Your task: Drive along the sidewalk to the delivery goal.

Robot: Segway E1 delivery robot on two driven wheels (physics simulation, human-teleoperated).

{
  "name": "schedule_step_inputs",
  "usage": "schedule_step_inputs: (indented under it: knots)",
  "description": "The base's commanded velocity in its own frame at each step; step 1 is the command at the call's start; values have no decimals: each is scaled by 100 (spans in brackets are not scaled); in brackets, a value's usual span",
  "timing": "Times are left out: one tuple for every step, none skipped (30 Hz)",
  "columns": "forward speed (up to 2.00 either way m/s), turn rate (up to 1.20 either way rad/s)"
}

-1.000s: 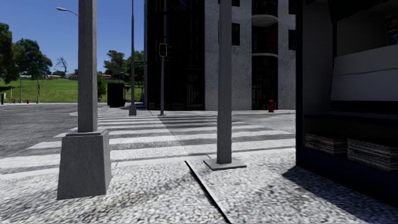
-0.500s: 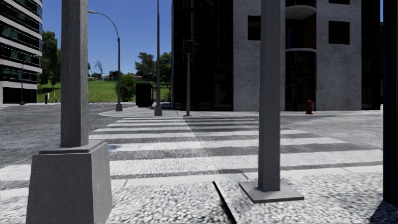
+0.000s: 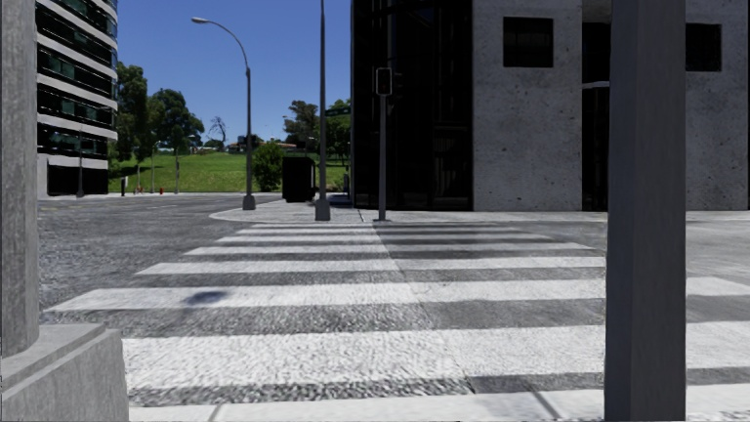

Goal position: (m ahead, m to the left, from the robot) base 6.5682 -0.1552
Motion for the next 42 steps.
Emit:
schedule_step_inputs:
  knots:
    - [130, 0]
    - [130, 0]
    - [130, 0]
    - [130, 0]
    - [130, 0]
    - [129, 0]
    - [126, 0]
    - [124, 2]
    - [124, 2]
    - [124, 11]
    - [123, 16]
    - [123, 16]
    - [123, 17]
    - [123, 17]
    - [123, 17]
    - [123, 17]
    - [123, 17]
    - [123, 17]
    - [123, 17]
    - [123, 9]
    - [123, 9]
    - [123, 0]
    - [123, 0]
    - [123, 0]
    - [123, 0]
    - [122, 0]
    - [122, 0]
    - [122, 0]
    - [122, 0]
    - [122, 0]
    - [122, 0]
    - [122, 0]
    - [122, 0]
    - [122, 0]
    - [122, 0]
    - [122, 0]
    - [122, 0]
    - [122, 0]
    - [122, 0]
    - [122, 0]
    - [122, 0]
    - [122, 0]
